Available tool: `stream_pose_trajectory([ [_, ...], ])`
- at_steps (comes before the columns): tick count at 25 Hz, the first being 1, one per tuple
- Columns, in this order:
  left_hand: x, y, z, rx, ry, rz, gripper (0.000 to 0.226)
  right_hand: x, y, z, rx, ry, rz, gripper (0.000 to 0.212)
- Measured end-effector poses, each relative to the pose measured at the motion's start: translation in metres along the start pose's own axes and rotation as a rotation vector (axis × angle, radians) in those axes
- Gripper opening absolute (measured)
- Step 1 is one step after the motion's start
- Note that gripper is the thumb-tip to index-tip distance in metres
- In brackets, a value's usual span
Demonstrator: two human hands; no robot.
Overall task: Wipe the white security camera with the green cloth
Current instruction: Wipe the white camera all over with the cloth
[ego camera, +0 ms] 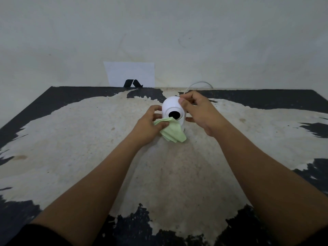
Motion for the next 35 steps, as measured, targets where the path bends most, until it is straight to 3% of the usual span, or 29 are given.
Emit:
stream_pose_trajectory([
  [5,-0.002,-0.002,0.012,-0.008,-0.039,-0.031,0.062,-0.001,0.0,0.001,-0.01,-0.011,-0.014,0.022],
  [9,-0.007,-0.002,0.016,-0.193,0.09,-0.051,0.082,0.001,0.0,-0.002,-0.028,-0.069,-0.045,0.022],
  [12,-0.01,-0.002,0.017,-0.256,0.103,-0.058,0.084,0.004,0.0,-0.002,-0.031,-0.102,-0.06,0.022],
  [15,-0.002,0.0,0.008,-0.217,0.111,-0.065,0.074,0.001,0.0,-0.001,-0.027,-0.077,-0.028,0.022],
  [21,0.001,-0.006,-0.019,-0.166,0.127,-0.004,0.017,-0.003,-0.002,0.002,-0.008,-0.014,0.01,0.023],
  [27,-0.017,-0.052,-0.013,-0.108,0.061,0.074,0.023,0.004,-0.03,-0.009,-0.022,-0.036,0.033,0.041],
  [30,-0.033,-0.067,-0.004,-0.014,0.019,0.131,0.018,-0.002,-0.065,0.009,0.23,-0.072,0.065,0.056],
  [32,-0.039,-0.07,0.006,0.068,0.026,0.143,0.016,-0.015,-0.081,0.022,0.351,-0.144,0.094,0.044],
  [35,-0.036,-0.067,0.005,0.089,0.005,0.106,0.016,-0.028,-0.078,0.016,0.294,-0.32,0.046,0.025],
])
Point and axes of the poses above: each hand's wrist, its own y-axis towards the middle knuckle, its own z-axis out of the palm, x = y × z, the point moved 10 cm from there along y, towards the middle knuckle, and after that the axes turned 7 degrees about -z, right-handed, at the moved point
